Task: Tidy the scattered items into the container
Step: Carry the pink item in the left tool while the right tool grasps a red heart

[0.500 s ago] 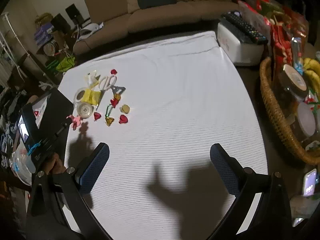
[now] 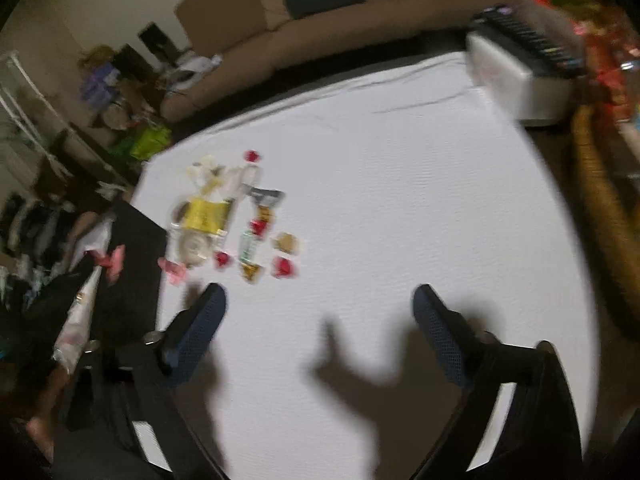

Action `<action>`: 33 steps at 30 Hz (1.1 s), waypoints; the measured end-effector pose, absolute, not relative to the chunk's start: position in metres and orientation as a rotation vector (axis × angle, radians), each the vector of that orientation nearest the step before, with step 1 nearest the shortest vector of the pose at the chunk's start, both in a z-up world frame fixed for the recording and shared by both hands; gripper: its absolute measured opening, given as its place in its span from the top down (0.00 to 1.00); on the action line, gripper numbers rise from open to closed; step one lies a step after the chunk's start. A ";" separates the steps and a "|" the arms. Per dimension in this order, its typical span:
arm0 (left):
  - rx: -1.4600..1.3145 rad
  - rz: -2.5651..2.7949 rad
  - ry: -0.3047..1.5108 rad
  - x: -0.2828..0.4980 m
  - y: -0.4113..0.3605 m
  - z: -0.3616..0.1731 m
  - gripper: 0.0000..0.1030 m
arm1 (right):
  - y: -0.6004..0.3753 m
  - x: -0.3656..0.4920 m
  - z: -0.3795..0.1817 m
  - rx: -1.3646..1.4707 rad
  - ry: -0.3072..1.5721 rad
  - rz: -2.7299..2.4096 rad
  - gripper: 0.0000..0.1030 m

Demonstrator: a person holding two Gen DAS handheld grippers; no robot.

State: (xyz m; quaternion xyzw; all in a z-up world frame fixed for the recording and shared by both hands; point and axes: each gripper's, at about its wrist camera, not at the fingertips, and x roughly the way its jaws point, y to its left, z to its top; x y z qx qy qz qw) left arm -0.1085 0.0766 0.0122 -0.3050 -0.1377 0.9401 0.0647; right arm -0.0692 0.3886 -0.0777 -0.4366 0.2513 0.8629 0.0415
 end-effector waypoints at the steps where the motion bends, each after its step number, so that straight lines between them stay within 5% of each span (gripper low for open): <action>1: -0.909 2.892 -0.394 -0.100 0.071 0.026 0.96 | 0.384 -0.079 -0.090 -1.377 0.834 2.650 0.31; 2: -0.906 2.962 -0.353 -0.091 0.066 0.040 0.96 | 0.381 -0.088 -0.102 -1.423 0.915 2.643 0.44; 5: -0.852 3.120 -0.243 -0.071 0.050 0.071 0.96 | 0.379 -0.114 -0.123 -1.434 1.034 2.622 0.49; 17: -0.842 3.162 -0.403 -0.067 -0.025 0.095 0.96 | 0.327 -0.180 -0.162 -1.658 0.447 2.562 0.59; 19: -0.845 3.153 -0.420 -0.067 -0.035 0.093 0.96 | 0.322 -0.179 -0.168 -1.697 0.405 2.539 0.65; 20: -0.838 3.152 -0.424 -0.066 -0.039 0.093 0.96 | 0.320 -0.178 -0.167 -1.679 0.395 2.541 0.77; 26: -0.828 3.176 -0.431 -0.058 -0.062 0.095 0.96 | 0.324 -0.170 -0.160 -1.670 0.593 2.559 0.89; 33: -0.847 3.170 -0.504 -0.051 -0.089 0.094 0.96 | 0.333 -0.151 -0.098 -1.526 0.964 2.747 0.89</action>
